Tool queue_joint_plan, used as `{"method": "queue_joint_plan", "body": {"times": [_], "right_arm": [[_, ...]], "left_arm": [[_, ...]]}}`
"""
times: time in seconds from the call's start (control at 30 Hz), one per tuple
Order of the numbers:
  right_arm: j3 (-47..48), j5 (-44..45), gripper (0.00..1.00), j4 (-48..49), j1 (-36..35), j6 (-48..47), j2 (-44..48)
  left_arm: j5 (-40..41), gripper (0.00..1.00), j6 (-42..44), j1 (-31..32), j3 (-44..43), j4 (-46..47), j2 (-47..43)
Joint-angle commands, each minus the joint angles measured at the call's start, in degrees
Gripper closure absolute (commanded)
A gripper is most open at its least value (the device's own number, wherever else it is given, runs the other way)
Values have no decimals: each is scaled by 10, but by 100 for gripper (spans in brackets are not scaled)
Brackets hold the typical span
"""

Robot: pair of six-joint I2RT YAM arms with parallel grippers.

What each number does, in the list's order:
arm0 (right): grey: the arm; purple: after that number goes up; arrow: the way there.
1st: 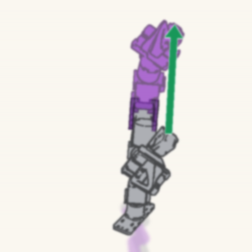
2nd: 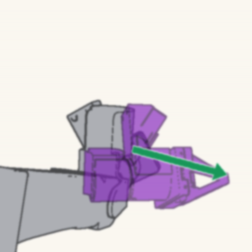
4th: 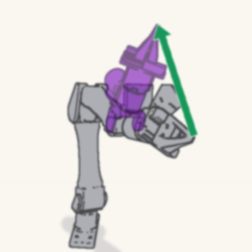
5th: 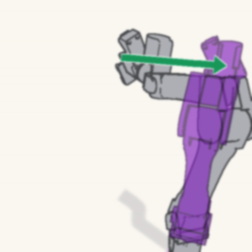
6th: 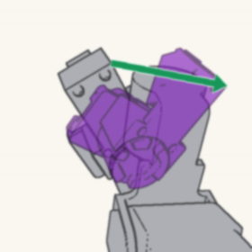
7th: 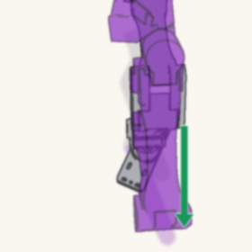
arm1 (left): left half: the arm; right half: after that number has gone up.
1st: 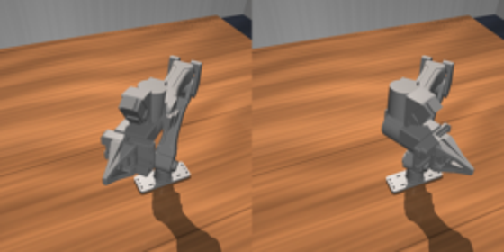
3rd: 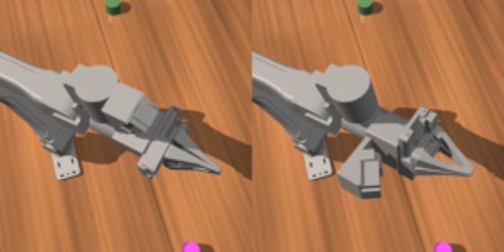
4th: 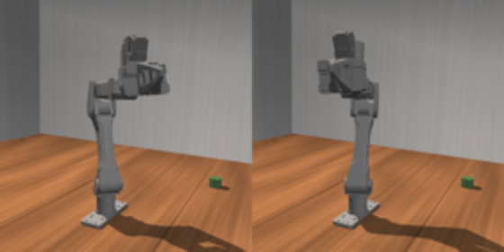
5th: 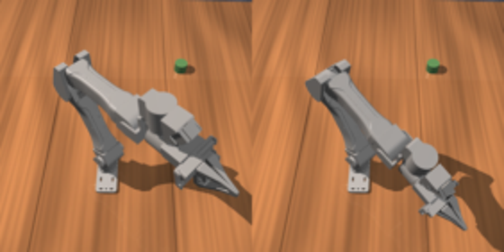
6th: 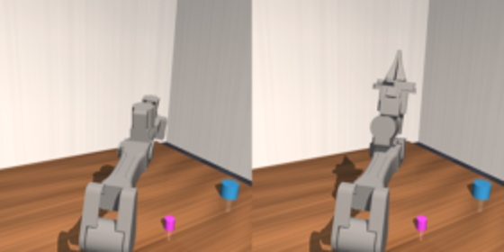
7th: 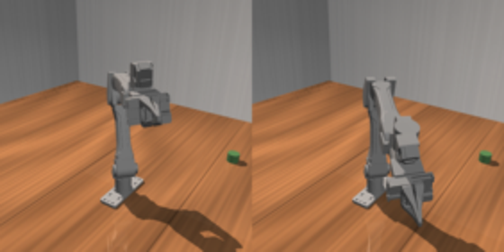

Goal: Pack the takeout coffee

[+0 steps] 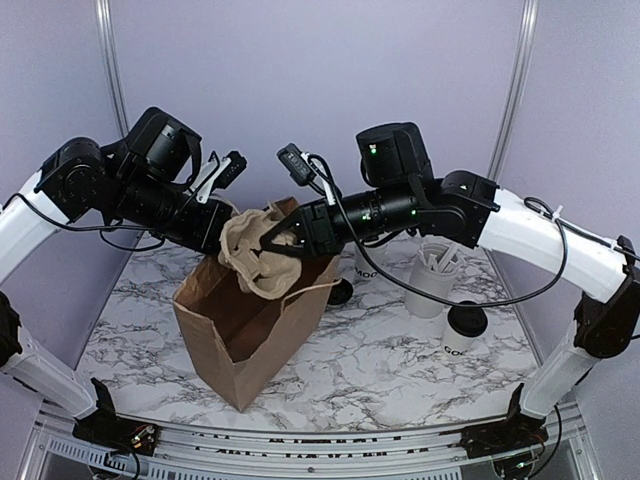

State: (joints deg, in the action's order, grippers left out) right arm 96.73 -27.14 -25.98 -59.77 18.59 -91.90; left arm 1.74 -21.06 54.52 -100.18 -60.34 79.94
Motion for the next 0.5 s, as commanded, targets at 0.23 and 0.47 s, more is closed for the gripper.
{"method": "queue_joint_plan", "body": {"times": [0.23,0.47], "right_arm": [[-1,78,61,-124,4,-57,-2],[24,154,61,-192,1,-76,-10]], "left_arm": [[-36,100,-8,10,-2,44,6],[-61,100,-18,15,16,75,7]]}}
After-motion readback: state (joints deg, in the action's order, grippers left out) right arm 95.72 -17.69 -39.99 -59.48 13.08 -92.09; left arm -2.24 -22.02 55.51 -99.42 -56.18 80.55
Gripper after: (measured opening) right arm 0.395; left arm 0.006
